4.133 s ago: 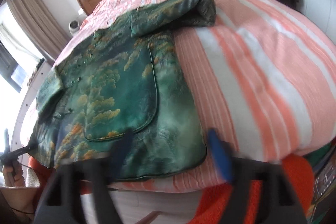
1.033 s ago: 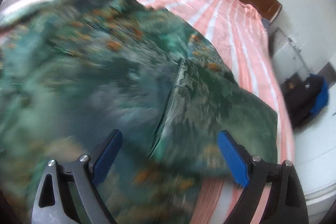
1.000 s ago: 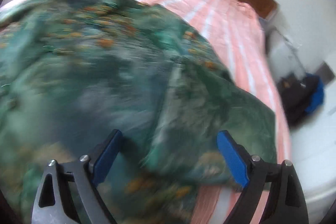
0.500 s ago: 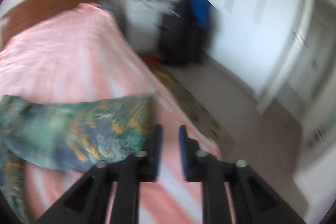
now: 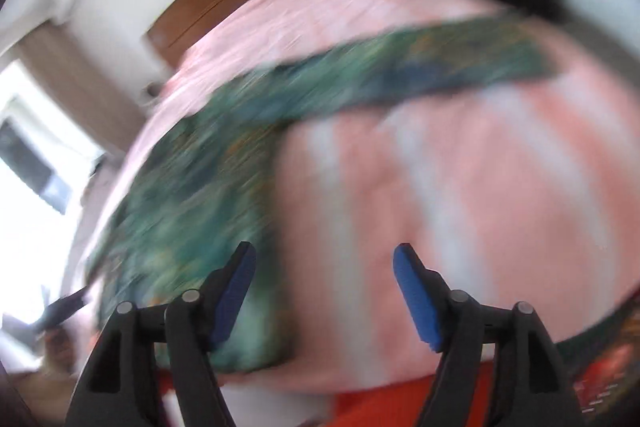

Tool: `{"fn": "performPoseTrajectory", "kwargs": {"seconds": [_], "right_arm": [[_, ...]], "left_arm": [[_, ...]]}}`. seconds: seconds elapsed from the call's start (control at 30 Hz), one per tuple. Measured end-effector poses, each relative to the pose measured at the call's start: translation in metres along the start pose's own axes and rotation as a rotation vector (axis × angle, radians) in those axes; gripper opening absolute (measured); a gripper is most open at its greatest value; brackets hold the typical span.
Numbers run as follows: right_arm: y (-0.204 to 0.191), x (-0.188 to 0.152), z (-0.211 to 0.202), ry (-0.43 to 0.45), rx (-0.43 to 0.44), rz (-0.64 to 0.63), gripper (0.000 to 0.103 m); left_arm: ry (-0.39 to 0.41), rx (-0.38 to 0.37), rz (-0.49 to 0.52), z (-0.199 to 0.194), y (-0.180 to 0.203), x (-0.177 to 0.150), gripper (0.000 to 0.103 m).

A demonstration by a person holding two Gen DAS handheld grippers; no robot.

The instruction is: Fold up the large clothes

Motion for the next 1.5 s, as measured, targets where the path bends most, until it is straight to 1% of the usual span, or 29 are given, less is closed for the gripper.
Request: {"fn": "performPoseTrajectory", "kwargs": {"seconds": [0.07,0.13,0.2,0.23,0.27,0.3,0.33,0.37,0.4,0.43,0.47,0.57,0.63,0.7,0.73,0.77,0.8,0.83,0.87,0.9,0.93,0.97,1.0,1.03,1.07,1.13,1.23,1.37,1.5], "right_arm": [[-0.017,-0.017,0.023,-0.065,0.022,-0.048,0.071],[-0.024,-0.031,0.047,-0.145,0.013,-0.085,0.071],[-0.02,-0.036,0.062,-0.191,0.01,-0.075,0.07],[-0.021,-0.038,0.065,-0.199,0.007,-0.072,0.067],[-0.021,-0.039,0.066,-0.204,0.004,-0.074,0.057],[-0.024,-0.041,0.07,-0.216,0.01,-0.077,0.049],[-0.026,-0.047,0.072,-0.241,0.031,-0.077,0.029],[-0.028,-0.051,0.071,-0.262,0.041,-0.083,0.017],[-0.031,-0.053,0.068,-0.266,0.028,-0.102,0.017],[-0.032,-0.052,0.069,-0.262,0.016,-0.119,0.013],[-0.036,-0.052,0.068,-0.259,0.013,-0.124,0.012],[-0.047,-0.05,0.054,-0.229,0.031,-0.103,0.011],[-0.051,-0.051,0.045,-0.217,0.009,-0.129,0.011],[-0.051,-0.057,0.046,-0.209,-0.055,-0.177,0.011],[-0.05,-0.059,0.05,-0.199,-0.081,-0.188,0.011],[-0.047,-0.058,0.052,-0.19,-0.099,-0.187,0.014],[-0.044,-0.057,0.055,-0.179,-0.132,-0.187,0.021],[-0.043,-0.056,0.056,-0.164,-0.17,-0.191,0.033],[-0.044,-0.054,0.056,-0.149,-0.18,-0.192,0.047],[-0.047,-0.052,0.052,-0.119,-0.178,-0.188,0.055],[-0.05,-0.049,0.044,-0.082,-0.184,-0.187,0.069],[-0.053,-0.046,0.039,-0.055,-0.198,-0.19,0.077],[-0.056,-0.043,0.032,-0.02,-0.221,-0.2,0.079],[-0.059,-0.039,0.023,0.015,-0.248,-0.212,0.081],[-0.062,-0.035,0.015,0.049,-0.279,-0.228,0.083],[-0.067,-0.031,0.003,0.085,-0.321,-0.247,0.089],[-0.078,-0.025,-0.005,0.11,-0.359,-0.272,0.09],[-0.098,-0.023,-0.01,0.135,-0.36,-0.3,0.09],[-0.114,-0.027,-0.015,0.153,-0.327,-0.312,0.09]], "left_arm": [[-0.022,0.0,0.014,0.01,0.0,-0.005,0.094],[-0.05,0.005,0.024,0.021,0.0,-0.011,0.095],[-0.061,0.037,0.05,0.027,0.001,-0.016,0.094],[-0.06,0.04,0.067,0.027,0.003,-0.018,0.092],[-0.055,0.043,0.08,0.026,0.005,-0.019,0.079],[-0.054,0.052,0.092,0.025,0.006,-0.021,0.06],[-0.056,0.059,0.1,0.025,0.005,-0.02,0.051],[-0.052,0.069,0.104,0.023,0.002,-0.019,0.031],[-0.052,0.067,0.098,0.022,0.0,-0.018,0.025],[-0.055,0.04,0.081,0.018,0.0,-0.018,0.022],[-0.057,0.026,0.075,0.015,0.0,-0.018,0.018],[-0.056,0.017,0.104,0.002,0.005,-0.022,0.017],[-0.066,0.036,0.114,0.004,0.003,-0.027,0.018],[-0.06,0.069,0.104,0.009,-0.001,-0.025,0.027],[-0.053,0.077,0.089,0.01,-0.001,-0.023,0.027],[-0.044,0.083,0.077,0.009,0.001,-0.02,0.031],[-0.026,0.089,0.073,0.003,0.003,-0.015,0.036],[0.003,0.098,0.078,-0.006,0.007,-0.009,0.039],[0.031,0.106,0.085,-0.014,0.009,-0.006,0.05],[0.067,0.11,0.091,-0.025,0.012,-0.002,0.062],[0.12,0.111,0.095,-0.041,0.016,0.005,0.067],[0.158,0.115,0.096,-0.051,0.019,0.009,0.079],[0.206,0.127,0.097,-0.064,0.022,0.016,0.089],[0.272,0.15,0.098,-0.079,0.026,0.024,0.093],[0.322,0.166,0.099,-0.09,0.03,0.029,0.098],[0.404,0.192,0.108,-0.106,0.04,0.04,0.099],[0.45,0.178,0.132,-0.115,0.059,0.049,0.099],[0.479,0.122,0.154,-0.121,0.08,0.051,0.099],[0.491,0.114,0.173,-0.121,0.089,0.043,0.099]]}}
Point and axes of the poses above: each gripper's, at about its wrist camera, not at the fingertips, and z roughly the way its jaws point, y to its right, x to its top, the point moved 8 cm from there along z, roughly the way its jaws point, and after that the axes turned 2 degrees about x, right-handed, at the moved point
